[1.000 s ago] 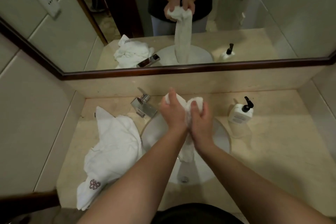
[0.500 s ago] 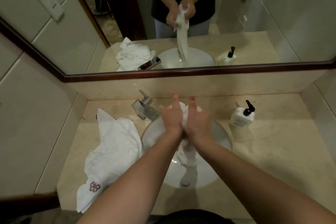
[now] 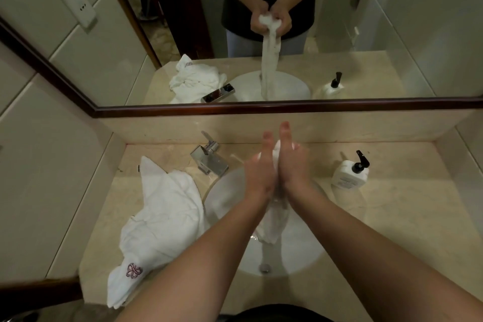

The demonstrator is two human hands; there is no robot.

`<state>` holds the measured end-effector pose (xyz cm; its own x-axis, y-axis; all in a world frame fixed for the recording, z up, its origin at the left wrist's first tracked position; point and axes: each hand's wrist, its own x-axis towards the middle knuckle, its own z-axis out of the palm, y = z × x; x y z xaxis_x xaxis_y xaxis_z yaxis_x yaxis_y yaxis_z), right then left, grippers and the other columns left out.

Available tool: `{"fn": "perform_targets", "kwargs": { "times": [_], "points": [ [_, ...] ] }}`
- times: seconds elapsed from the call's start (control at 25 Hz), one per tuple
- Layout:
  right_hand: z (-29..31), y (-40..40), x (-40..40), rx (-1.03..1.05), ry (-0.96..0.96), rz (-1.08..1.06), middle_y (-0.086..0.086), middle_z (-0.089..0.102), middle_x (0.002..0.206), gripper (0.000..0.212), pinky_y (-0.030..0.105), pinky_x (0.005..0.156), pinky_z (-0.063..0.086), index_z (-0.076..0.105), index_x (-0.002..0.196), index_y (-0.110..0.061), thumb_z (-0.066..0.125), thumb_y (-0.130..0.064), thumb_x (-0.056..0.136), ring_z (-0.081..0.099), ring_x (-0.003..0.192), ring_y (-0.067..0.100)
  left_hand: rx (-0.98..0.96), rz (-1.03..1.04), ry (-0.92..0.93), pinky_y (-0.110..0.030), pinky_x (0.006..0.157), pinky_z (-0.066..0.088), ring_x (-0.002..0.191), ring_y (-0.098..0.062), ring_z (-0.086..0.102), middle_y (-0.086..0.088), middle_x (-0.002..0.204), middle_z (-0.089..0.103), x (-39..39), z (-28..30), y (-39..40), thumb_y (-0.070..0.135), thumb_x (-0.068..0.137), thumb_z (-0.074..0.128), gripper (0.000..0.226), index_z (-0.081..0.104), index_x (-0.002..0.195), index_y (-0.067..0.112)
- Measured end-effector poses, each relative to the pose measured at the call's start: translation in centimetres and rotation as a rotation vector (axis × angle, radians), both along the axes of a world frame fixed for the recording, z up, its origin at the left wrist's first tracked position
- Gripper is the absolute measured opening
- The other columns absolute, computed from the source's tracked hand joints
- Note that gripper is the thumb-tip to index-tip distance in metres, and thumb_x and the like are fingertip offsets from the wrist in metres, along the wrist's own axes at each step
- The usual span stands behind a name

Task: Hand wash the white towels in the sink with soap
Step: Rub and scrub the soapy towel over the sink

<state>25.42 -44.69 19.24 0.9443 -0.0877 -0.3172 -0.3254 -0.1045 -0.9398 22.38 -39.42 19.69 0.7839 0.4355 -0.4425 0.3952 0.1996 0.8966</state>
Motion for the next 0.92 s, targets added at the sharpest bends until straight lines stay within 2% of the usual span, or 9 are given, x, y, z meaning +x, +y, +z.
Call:
{"fn": "perform_targets", "kwargs": {
  "times": [0.12, 0.24, 0.36, 0.44, 0.52, 0.68, 0.76, 0.84, 0.92],
  "points": [
    [-0.3, 0.0, -0.9, -0.027, 0.018, 0.022, 0.007, 0.065, 0.064, 0.069, 0.029, 0.057, 0.048, 0.059, 0.066, -0.009, 0.042, -0.072, 0.088, 0.063, 0.057, 0.017, -0.11, 0.016, 0.071, -0.036, 0.08, 0.056, 0.075, -0.021, 0.069, -0.002, 0.07, 0.073, 0.7, 0.3, 0.8, 0.081, 0.082, 0.048, 0.073, 0.073, 0.061, 0.016],
    [-0.3, 0.3, -1.5, -0.064, -0.07, 0.066, 0.01, 0.062, 0.061, 0.068, 0.03, 0.056, 0.044, 0.058, 0.065, -0.003, 0.043, -0.061, 0.095, 0.057, 0.051, 0.009, -0.173, 0.222, 0.131, -0.028, 0.062, 0.049, 0.069, -0.017, 0.064, -0.009, 0.082, 0.071, 1.2, -0.3, 1.0, 0.063, 0.09, 0.057, 0.06, 0.069, 0.092, 0.005],
    [0.1, 0.4, -1.3, -0.181, -0.175, 0.157, 0.014, 0.057, 0.059, 0.067, 0.022, 0.05, 0.037, 0.057, 0.062, 0.003, 0.041, -0.05, 0.101, 0.046, 0.044, 0.003, -0.219, 0.307, 0.119, -0.034, 0.065, 0.053, 0.074, -0.02, 0.065, -0.014, 0.091, 0.068, 1.0, -1.2, 1.0, 0.063, 0.091, 0.056, 0.065, 0.061, 0.111, 0.002],
    [0.3, 0.1, 0.3, -0.127, -0.135, 0.053, 0.01, 0.058, 0.057, 0.063, 0.029, 0.056, 0.041, 0.055, 0.058, -0.006, 0.042, -0.051, 0.101, 0.052, 0.05, 0.013, -0.134, 0.205, 0.065, -0.047, 0.075, 0.059, 0.074, -0.023, 0.066, -0.012, 0.082, 0.07, 0.8, -1.5, 0.3, 0.054, 0.096, 0.054, 0.053, 0.066, 0.1, 0.002],
    [0.6, 0.0, 0.8, -0.113, -0.107, 0.008, 0.007, 0.058, 0.061, 0.057, 0.031, 0.064, 0.041, 0.057, 0.062, -0.01, 0.041, -0.048, 0.102, 0.053, 0.058, 0.02, -0.051, 0.19, 0.021, -0.052, 0.081, 0.056, 0.071, -0.025, 0.064, -0.01, 0.071, 0.067, 1.4, -0.7, 0.3, 0.046, 0.099, 0.053, 0.047, 0.065, 0.072, 0.01],
    [-0.1, 0.2, -0.8, -0.236, -0.224, 0.252, 0.017, 0.067, 0.099, 0.037, 0.012, 0.073, 0.043, 0.065, 0.113, -0.002, 0.04, -0.028, 0.106, 0.057, 0.082, 0.019, -0.092, 0.295, 0.077, -0.028, 0.058, 0.046, 0.057, -0.014, 0.055, -0.002, 0.06, 0.058, 2.7, 0.4, 1.6, 0.044, 0.101, 0.052, 0.048, 0.055, 0.065, 0.013],
    [0.0, -0.2, 1.3, -0.233, -0.137, 0.091, 0.012, 0.069, 0.083, 0.045, 0.031, 0.075, 0.048, 0.069, 0.088, -0.01, 0.041, -0.042, 0.104, 0.063, 0.077, 0.025, -0.058, 0.162, 0.021, -0.031, 0.064, 0.05, 0.061, -0.017, 0.061, -0.005, 0.064, 0.064, 2.0, 0.1, 0.5, 0.041, 0.101, 0.052, 0.045, 0.06, 0.066, 0.013],
    [0.8, 0.1, 1.8, -0.1, -0.02, -0.026, 0.006, 0.06, 0.065, 0.056, 0.028, 0.064, 0.038, 0.061, 0.07, -0.009, 0.04, -0.05, 0.102, 0.058, 0.063, 0.018, -0.002, 0.136, 0.0, -0.029, 0.066, 0.052, 0.063, -0.013, 0.062, -0.007, 0.068, 0.064, 2.0, 0.0, 0.2, 0.041, 0.102, 0.049, 0.046, 0.06, 0.067, 0.014],
    [0.8, 0.8, 0.2, -0.12, -0.073, 0.102, 0.004, 0.059, 0.061, 0.057, 0.024, 0.056, 0.036, 0.062, 0.069, -0.007, 0.041, -0.049, 0.101, 0.056, 0.055, 0.008, -0.003, 0.243, 0.079, -0.027, 0.06, 0.047, 0.059, -0.013, 0.058, -0.004, 0.064, 0.059, 2.7, 0.0, 1.3, 0.045, 0.102, 0.048, 0.048, 0.055, 0.066, 0.015]
  ]
}}
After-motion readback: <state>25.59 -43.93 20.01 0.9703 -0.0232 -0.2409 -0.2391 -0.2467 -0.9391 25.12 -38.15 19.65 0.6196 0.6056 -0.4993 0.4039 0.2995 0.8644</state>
